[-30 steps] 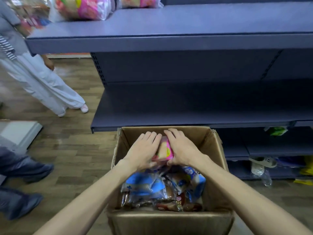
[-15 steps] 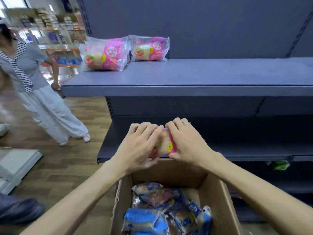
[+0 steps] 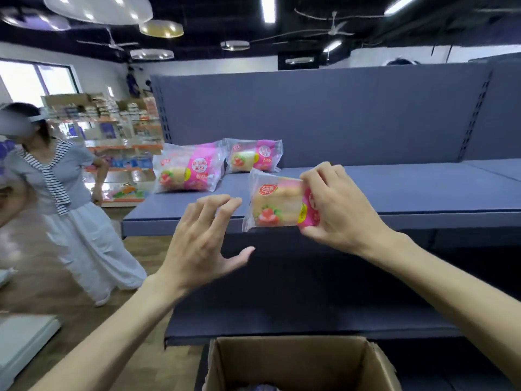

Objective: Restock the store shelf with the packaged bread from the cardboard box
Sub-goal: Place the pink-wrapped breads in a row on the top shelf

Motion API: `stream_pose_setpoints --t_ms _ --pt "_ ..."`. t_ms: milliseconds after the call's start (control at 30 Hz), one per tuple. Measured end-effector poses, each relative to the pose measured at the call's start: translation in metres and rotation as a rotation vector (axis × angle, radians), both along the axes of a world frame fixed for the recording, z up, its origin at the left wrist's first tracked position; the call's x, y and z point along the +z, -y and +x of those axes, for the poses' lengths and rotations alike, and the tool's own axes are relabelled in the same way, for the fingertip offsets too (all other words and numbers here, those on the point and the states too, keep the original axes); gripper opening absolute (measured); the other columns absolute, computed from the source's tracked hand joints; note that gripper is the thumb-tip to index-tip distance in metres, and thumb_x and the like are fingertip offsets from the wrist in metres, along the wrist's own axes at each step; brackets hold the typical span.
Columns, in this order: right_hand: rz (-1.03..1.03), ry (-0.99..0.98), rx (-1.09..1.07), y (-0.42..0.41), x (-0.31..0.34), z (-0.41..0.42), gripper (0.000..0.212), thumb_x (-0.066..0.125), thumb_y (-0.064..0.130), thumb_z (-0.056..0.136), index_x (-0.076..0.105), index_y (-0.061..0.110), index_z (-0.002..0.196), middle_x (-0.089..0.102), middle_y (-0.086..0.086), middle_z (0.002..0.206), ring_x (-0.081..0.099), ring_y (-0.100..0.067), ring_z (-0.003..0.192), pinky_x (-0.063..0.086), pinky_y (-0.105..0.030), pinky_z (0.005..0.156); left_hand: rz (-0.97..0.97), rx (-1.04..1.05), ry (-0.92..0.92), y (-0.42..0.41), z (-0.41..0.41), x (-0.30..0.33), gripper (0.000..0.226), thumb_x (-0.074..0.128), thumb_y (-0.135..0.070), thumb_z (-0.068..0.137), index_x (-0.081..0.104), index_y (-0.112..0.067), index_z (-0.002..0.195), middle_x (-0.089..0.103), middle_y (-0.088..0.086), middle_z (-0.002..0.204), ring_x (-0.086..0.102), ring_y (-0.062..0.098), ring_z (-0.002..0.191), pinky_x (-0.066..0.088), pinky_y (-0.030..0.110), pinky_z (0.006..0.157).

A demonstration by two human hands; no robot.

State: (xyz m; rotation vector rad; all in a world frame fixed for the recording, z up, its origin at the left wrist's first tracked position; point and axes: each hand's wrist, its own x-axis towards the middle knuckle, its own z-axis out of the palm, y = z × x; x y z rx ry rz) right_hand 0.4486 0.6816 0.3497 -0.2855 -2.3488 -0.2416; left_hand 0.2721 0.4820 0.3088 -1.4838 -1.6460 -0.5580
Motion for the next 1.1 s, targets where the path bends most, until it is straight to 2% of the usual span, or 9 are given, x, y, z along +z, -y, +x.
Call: stream_pose_setpoints --t_ms 233,333,400,500,700,800,867,967,1100 --pt "0.062 -0.027 -0.044 -0.037 0.029 -0.065 0.052 0.071 0.029 0.057 0.051 0.007 0.101 0.047 -0.009 0.093 0.037 -0.025 0.076 0.044 -0.041 0.066 0.003 0.090 0.200 -0.049 -0.050 0.036 0.060 0.068 -0.050 0.072 0.055 -0.009 0.113 0.054 0.006 0.106 0.050 0.028 0.093 0.045 0.039 0.083" --pt "0.102 0.011 -0.100 -0.054 0.033 -0.096 0.054 0.073 0.029 0.057 0.053 0.007 0.102 0.048 -0.010 0.094 0.037 -0.025 0.076 0.041 -0.038 0.066 -0.071 0.137 0.287 -0.070 -0.072 0.041 0.058 0.062 -0.054 0.070 0.055 -0.013 0.110 0.053 0.003 0.103 0.047 0.027 0.093 0.043 0.041 0.083" --pt "0.128 0.037 -0.134 -0.068 0.033 -0.114 0.053 0.072 0.029 0.058 0.054 0.007 0.103 0.049 -0.010 0.094 0.039 -0.026 0.077 0.039 -0.037 0.067 -0.111 0.123 0.333 -0.076 -0.081 0.038 0.059 0.061 -0.056 0.070 0.054 -0.016 0.112 0.052 0.000 0.105 0.045 0.024 0.094 0.039 0.038 0.084" --pt "0.134 0.057 -0.166 -0.086 0.034 -0.137 0.053 0.075 0.028 0.056 0.052 0.008 0.100 0.049 -0.011 0.094 0.042 -0.028 0.078 0.034 -0.037 0.067 -0.128 0.133 0.345 -0.081 -0.089 0.032 0.059 0.058 -0.057 0.070 0.056 -0.015 0.112 0.054 0.000 0.105 0.046 0.022 0.095 0.037 0.035 0.086" --pt "0.108 0.141 -0.215 -0.105 0.042 -0.188 0.054 0.074 0.039 0.071 0.048 0.012 0.108 0.047 -0.008 0.107 0.044 -0.027 0.091 0.036 -0.037 0.075 -0.146 0.140 0.371 -0.084 -0.092 0.031 0.056 0.055 -0.058 0.073 0.056 -0.017 0.110 0.055 -0.001 0.101 0.045 0.020 0.092 0.042 0.037 0.085" --pt "0.107 0.183 -0.208 -0.108 0.042 -0.212 0.055 0.072 0.042 0.074 0.046 0.012 0.114 0.047 -0.008 0.112 0.045 -0.028 0.098 0.041 -0.041 0.084 -0.133 0.138 0.362 -0.084 -0.093 0.030 0.052 0.058 -0.055 0.075 0.055 -0.017 0.111 0.055 -0.002 0.101 0.045 0.019 0.092 0.042 0.036 0.085" --pt "0.101 0.198 -0.211 -0.110 0.041 -0.224 0.058 0.073 0.043 0.074 0.045 0.013 0.116 0.047 -0.008 0.114 0.045 -0.028 0.100 0.040 -0.039 0.082 -0.122 0.138 0.365 -0.084 -0.094 0.030 0.052 0.059 -0.054 0.076 0.055 -0.017 0.112 0.054 -0.003 0.101 0.046 0.018 0.092 0.043 0.034 0.085" --pt "0.095 0.226 -0.234 -0.112 0.037 -0.237 0.059 0.074 0.037 0.071 0.044 0.014 0.116 0.047 -0.007 0.114 0.045 -0.027 0.100 0.037 -0.035 0.075 -0.119 0.144 0.362 -0.085 -0.095 0.030 0.053 0.058 -0.056 0.076 0.055 -0.018 0.112 0.054 -0.003 0.101 0.046 0.018 0.092 0.043 0.033 0.085" --pt "-0.043 0.250 -0.242 -0.116 0.030 -0.246 0.056 0.073 0.026 0.071 0.041 0.014 0.114 0.043 -0.008 0.116 0.040 -0.027 0.100 0.036 -0.037 0.077 -0.115 0.145 0.360 -0.085 -0.096 0.030 0.054 0.058 -0.056 0.076 0.056 -0.017 0.114 0.054 -0.004 0.099 0.045 0.018 0.092 0.043 0.034 0.084"
